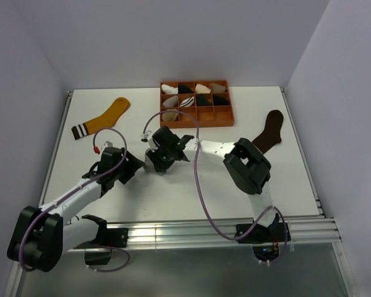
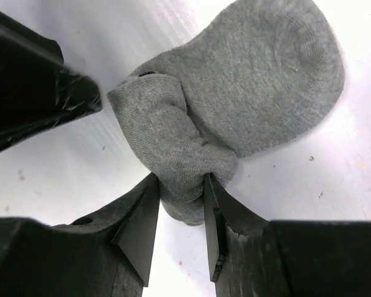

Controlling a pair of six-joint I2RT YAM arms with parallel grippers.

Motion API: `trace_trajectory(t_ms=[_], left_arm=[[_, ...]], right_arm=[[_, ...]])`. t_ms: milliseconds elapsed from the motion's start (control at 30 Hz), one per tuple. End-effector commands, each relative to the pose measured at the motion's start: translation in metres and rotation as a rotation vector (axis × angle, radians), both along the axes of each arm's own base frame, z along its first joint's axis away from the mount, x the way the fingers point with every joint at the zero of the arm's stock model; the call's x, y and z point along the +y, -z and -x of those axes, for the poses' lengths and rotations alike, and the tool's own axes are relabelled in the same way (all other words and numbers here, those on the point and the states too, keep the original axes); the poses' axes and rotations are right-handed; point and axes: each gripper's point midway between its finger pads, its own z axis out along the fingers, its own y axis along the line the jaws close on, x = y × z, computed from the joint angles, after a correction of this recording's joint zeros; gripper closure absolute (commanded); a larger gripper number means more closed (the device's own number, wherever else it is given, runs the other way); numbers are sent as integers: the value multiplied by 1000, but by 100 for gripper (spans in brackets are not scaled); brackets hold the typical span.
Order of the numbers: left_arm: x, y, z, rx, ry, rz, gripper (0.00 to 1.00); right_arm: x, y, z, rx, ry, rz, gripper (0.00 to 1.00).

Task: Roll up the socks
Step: Roll the sock at the center of the board.

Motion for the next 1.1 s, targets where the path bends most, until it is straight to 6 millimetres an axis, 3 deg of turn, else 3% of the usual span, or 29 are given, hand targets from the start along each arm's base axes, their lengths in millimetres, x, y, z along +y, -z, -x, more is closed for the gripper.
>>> trace_trajectory(t_ms=[0,133,267,500,667,833,867,1000,1067], left_arm=[[0,-4,1,-56,0,26,29],[-3,-1,0,-47,21,28,34],[-10,-1,-22,-64,26,20,39],[-24,22,-56,-12,83,-29,58],[-37,30,-52,4,150,15,60],[-41,33,-35,-3,185,37,50],[-39,35,-35,1,188,26,51],[-45,40,-36,11,220,30,69],[-53,41,-38,14,246,30,72]], right_arm=[[-36,37,53,280,-105,181,100],[-30,26,43,264,-127,188,100],[-30,26,42,257,-139,187,100],[-31,20,41,226,-151,179,100],[-29,17,34,191,-141,172,100],[-18,1,26,143,-134,108,100],[-16,-1,24,127,-133,99,100],[-15,-9,19,53,-127,65,100],[-15,-19,18,9,-130,48,100]])
